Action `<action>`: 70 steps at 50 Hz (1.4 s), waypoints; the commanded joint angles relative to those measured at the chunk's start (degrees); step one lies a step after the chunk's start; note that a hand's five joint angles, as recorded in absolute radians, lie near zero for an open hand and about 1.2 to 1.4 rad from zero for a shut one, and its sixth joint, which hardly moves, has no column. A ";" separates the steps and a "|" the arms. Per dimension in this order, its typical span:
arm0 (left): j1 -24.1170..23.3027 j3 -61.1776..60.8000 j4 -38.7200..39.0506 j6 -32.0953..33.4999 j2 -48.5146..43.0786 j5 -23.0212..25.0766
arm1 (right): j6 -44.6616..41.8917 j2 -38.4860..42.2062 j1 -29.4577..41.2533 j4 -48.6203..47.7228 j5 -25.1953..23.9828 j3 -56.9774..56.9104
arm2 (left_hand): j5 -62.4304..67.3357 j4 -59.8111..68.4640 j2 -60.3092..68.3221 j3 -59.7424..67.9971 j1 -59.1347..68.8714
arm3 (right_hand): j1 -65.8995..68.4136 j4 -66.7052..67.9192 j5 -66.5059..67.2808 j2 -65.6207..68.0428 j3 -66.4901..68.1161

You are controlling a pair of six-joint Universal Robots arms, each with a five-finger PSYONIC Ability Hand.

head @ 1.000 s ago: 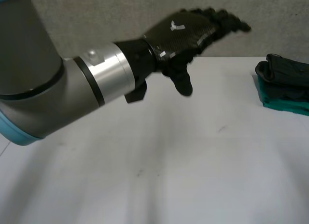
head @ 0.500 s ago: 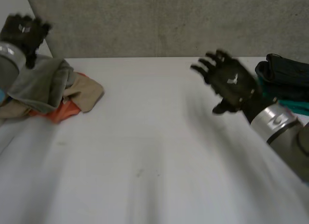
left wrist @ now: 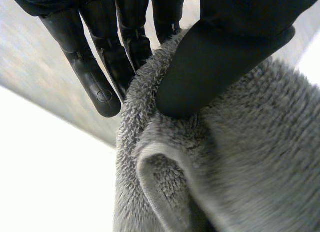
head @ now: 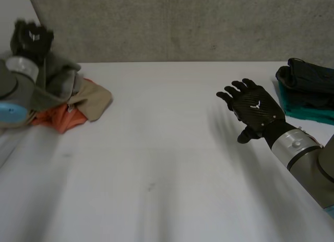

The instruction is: Fold the laundry.

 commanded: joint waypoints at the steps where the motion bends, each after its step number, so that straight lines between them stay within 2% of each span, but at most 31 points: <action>1: -8.97 -7.50 3.24 -12.70 15.49 -0.18 | 0.34 -1.78 -0.24 -0.08 0.38 -0.34 | 13.97 11.62 12.13 13.63 15.01 | -2.36 -1.36 -2.67 -1.81 -1.49; 6: -16.71 -10.14 2.45 -22.20 19.98 -0.10 | 0.78 -4.15 -1.47 0.00 4.67 -0.78 | 13.97 11.62 12.13 13.63 15.01 | -2.36 -1.36 -2.67 -1.81 -1.49; 7: -19.59 -10.50 2.01 -25.52 20.07 -0.10 | 0.86 -4.42 -1.65 0.00 5.21 -0.87 | 13.97 11.62 12.13 13.63 15.01 | -2.36 -1.36 -2.67 -1.81 -1.49; 11: -26.19 -11.11 0.43 -31.25 17.63 -0.01 | 1.04 -5.04 -1.91 0.00 7.32 -1.04 | 13.97 11.62 12.13 13.63 15.01 | -2.36 -1.36 -2.67 -1.81 -1.49; 15: -32.79 -10.41 -1.50 -32.23 10.42 -0.10 | 1.04 -5.13 -2.44 0.00 7.76 -1.13 | 13.97 11.62 12.13 13.63 15.01 | -2.36 -1.36 -2.67 -1.81 -1.49; 19: -37.28 -8.39 -2.91 -32.14 2.51 -0.36 | 0.95 -5.04 -3.14 0.09 7.76 -1.48 | 13.97 11.62 12.13 13.63 15.01 | -2.36 -1.36 -2.67 -1.81 -1.49; 21: -37.90 -7.43 -3.79 -31.97 -0.22 -0.36 | 0.95 -4.95 -3.32 0.09 7.76 -1.57 | 13.97 11.62 12.13 13.63 15.01 | -2.36 -1.36 -2.67 -1.81 -1.49; 22: -38.16 -6.81 -5.36 -31.88 -2.14 -0.36 | 0.95 -4.95 -3.49 0.09 7.76 -1.66 | -6.65 -9.01 -8.50 -7.00 -5.61 | -2.36 -1.36 -2.67 -1.81 -1.49; 24: -38.34 -6.37 -7.56 -31.36 -2.86 -0.27 | 0.95 -4.95 -3.58 0.18 7.76 -1.84 | -26.80 -29.15 -28.64 -27.14 -25.76 | -2.36 -1.36 -2.67 -1.81 -1.49; 28: -38.43 -5.84 -12.40 -28.11 -1.56 -0.54 | 1.13 -4.86 -4.02 1.41 7.67 -2.36 | -39.80 -42.15 -41.64 -40.14 -38.75 | -2.36 -1.36 -2.67 -1.81 -1.49; 30: -38.17 -6.28 -14.06 -26.44 1.51 -0.71 | 2.09 -4.60 -4.29 3.24 7.58 -3.41 | -52.20 -54.55 -54.05 -52.54 -51.16 | -2.36 -1.36 -2.67 -1.81 -1.49; 33: -37.73 -7.68 -15.21 -26.08 5.73 -1.85 | 3.85 -4.07 -4.55 6.58 7.06 -5.43 | -52.62 -54.97 -54.46 -52.96 -51.57 | -2.36 -1.36 -2.67 -1.81 -1.49; 37: -36.15 -12.95 -17.06 -26.52 13.11 -6.77 | 8.06 -2.14 -5.52 15.37 5.57 -10.96 | -52.78 -55.13 -54.63 -53.12 -51.74 | -2.36 -1.36 -2.67 -1.81 -1.49; 41: -35.18 -22.07 -17.24 -27.92 20.41 -11.07 | 10.53 3.38 -5.78 27.56 -0.39 -20.44 | -52.45 -54.80 -54.29 -52.79 -51.41 | -2.36 -1.36 -2.67 -1.81 -1.49; 45: -35.18 -28.58 -17.15 -30.81 22.27 -11.61 | 10.09 9.18 -5.78 37.23 -3.92 -28.70 | -52.45 -54.80 -54.29 -52.79 -51.41 | -2.36 -1.36 -2.67 -1.81 -1.49; 50: -34.92 -31.94 -16.98 -34.51 21.48 -11.17 | 8.87 12.27 -5.43 45.17 -4.54 -32.77 | -51.94 -54.29 -53.79 -52.29 -50.90 | -0.44 0.56 -0.75 0.12 0.44; 56: -36.50 -31.94 -14.17 -35.31 14.72 -9.68 | 9.65 12.10 -5.69 43.87 -3.49 -27.77 | -51.28 -53.63 -53.12 -51.62 -50.23 | 0.41 1.41 0.10 0.97 1.29; 62: -37.64 -28.70 -6.87 -34.87 8.30 -5.29 | 9.83 7.98 -5.87 38.07 -0.24 -17.06 | -45.23 -47.58 -47.07 -45.57 -44.18 | 0.24 1.24 -0.07 0.80 1.12; 70: -37.82 -20.52 -6.16 -32.85 -0.40 -4.23 | 9.65 2.70 -5.78 29.10 3.98 -7.12 | -36.47 -38.82 -38.32 -36.81 -35.43 | 0.24 1.24 -0.07 0.80 1.12</action>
